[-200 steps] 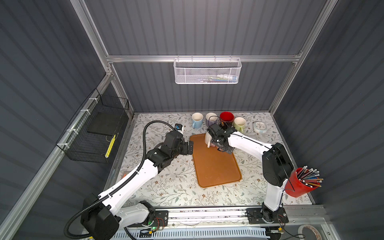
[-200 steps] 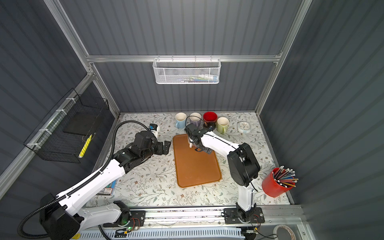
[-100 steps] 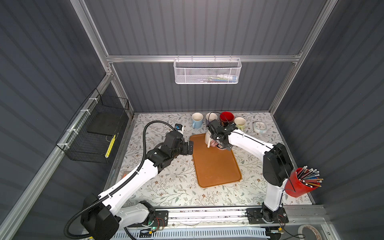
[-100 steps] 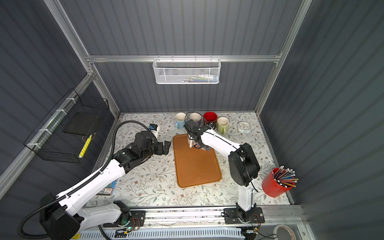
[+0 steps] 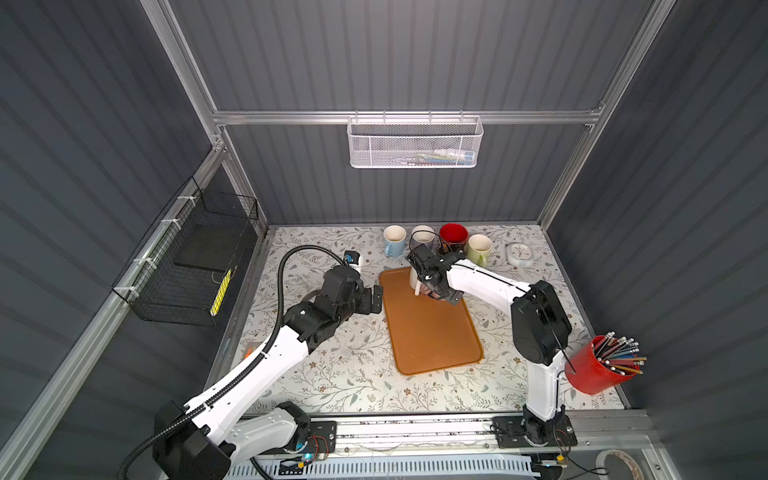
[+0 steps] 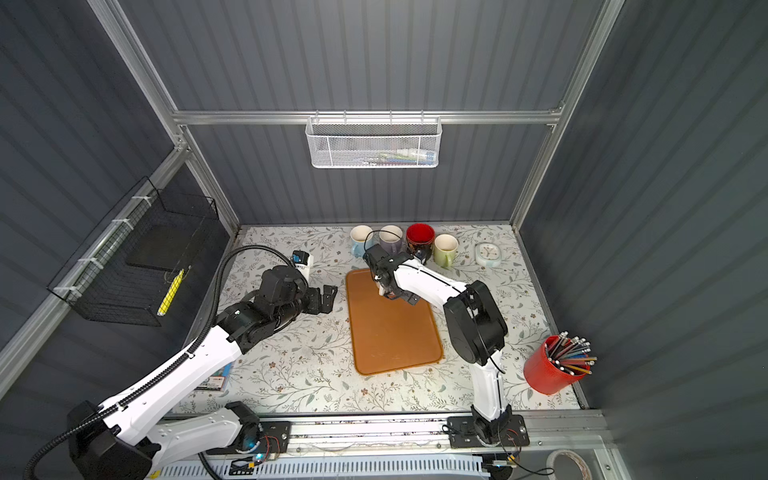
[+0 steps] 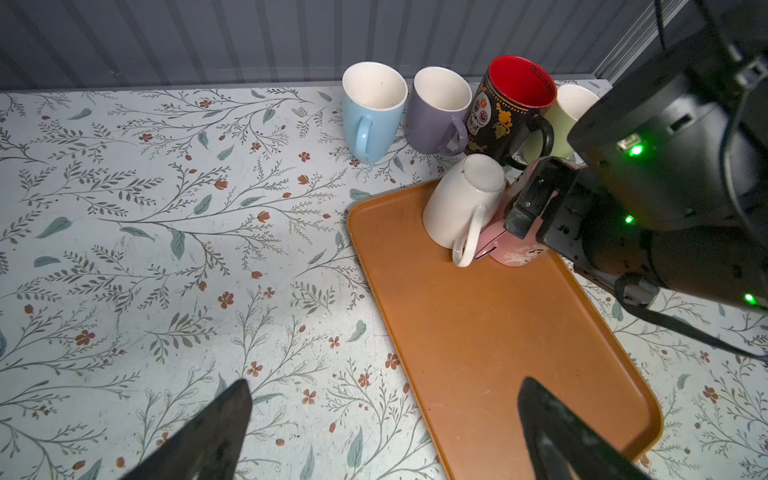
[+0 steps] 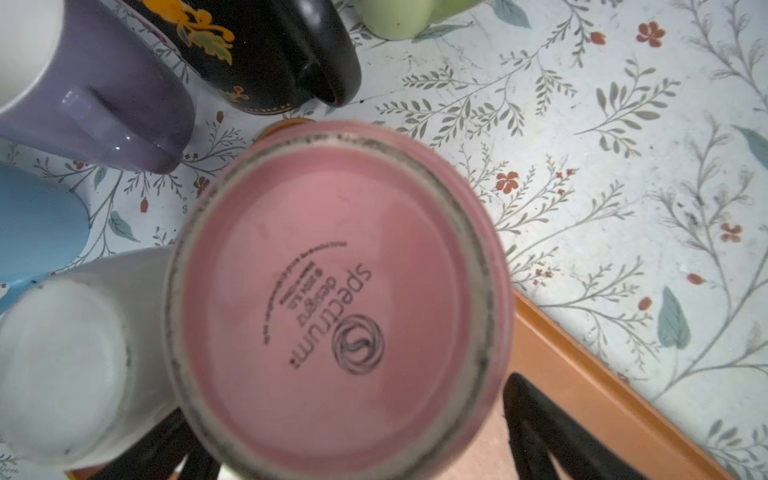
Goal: Turn the mug right side up
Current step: 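Lower the right gripper onto the upside-down pink mug's base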
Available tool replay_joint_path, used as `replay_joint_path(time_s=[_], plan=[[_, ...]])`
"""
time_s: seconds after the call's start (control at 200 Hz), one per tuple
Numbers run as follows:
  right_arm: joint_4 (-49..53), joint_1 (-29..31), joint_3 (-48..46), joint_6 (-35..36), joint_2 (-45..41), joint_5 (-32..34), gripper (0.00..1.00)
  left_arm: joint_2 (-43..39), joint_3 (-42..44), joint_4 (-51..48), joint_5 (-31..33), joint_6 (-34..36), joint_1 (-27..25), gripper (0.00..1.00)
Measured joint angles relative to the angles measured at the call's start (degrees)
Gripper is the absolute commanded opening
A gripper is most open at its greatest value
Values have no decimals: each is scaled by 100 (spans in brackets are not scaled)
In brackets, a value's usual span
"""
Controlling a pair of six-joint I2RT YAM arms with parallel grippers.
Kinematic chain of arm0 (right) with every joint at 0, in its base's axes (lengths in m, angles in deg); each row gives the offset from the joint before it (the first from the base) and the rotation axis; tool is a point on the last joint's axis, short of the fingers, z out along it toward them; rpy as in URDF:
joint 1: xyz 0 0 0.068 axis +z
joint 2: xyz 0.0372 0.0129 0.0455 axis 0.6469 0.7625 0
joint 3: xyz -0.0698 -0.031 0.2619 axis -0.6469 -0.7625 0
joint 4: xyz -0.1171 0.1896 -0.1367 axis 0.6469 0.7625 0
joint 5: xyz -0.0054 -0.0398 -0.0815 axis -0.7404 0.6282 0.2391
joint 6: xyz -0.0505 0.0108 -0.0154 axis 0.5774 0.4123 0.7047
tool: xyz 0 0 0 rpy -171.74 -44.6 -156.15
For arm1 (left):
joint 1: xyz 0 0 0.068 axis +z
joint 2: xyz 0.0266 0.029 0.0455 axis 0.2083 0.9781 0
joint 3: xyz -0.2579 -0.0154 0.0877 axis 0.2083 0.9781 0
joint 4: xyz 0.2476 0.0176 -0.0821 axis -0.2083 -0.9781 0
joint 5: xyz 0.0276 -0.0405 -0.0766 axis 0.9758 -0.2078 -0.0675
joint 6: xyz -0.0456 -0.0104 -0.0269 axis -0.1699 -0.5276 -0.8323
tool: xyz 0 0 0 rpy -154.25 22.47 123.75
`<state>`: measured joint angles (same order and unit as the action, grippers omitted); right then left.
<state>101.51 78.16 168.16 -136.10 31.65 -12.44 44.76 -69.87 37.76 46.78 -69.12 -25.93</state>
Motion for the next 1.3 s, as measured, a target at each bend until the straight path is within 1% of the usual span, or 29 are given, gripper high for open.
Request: replay_joint_path(time_s=[0.15,0.385,0.595,0.735,0.85,1.011,1.151,1.301], plan=[[-136,42,-507,61,-267,9,99,76,0,9,0,2,0,100],[-455,87,-1526,409,-1056,-142,98,398,0,74,-7,-20,0,100],[-879,57,-2378,1150,-1818,-372,95,723,-90,181,-11,-44,-81,100],[-1172,-151,-2852,1768,-2330,-686,93,975,-278,271,-13,-66,-140,100],[-1331,-284,-3047,2256,-2675,-879,92,1237,-549,282,-50,-66,-177,100],[-1547,-304,-3195,2889,-3056,-1185,91,1497,-909,284,-116,-66,-177,100],[-1727,-304,-3270,3362,-3272,-1453,91,1558,-1054,293,-127,-66,-177,100],[-1864,-304,-3359,3757,-3499,-1696,87,1565,-1165,258,-68,-59,-177,100]])
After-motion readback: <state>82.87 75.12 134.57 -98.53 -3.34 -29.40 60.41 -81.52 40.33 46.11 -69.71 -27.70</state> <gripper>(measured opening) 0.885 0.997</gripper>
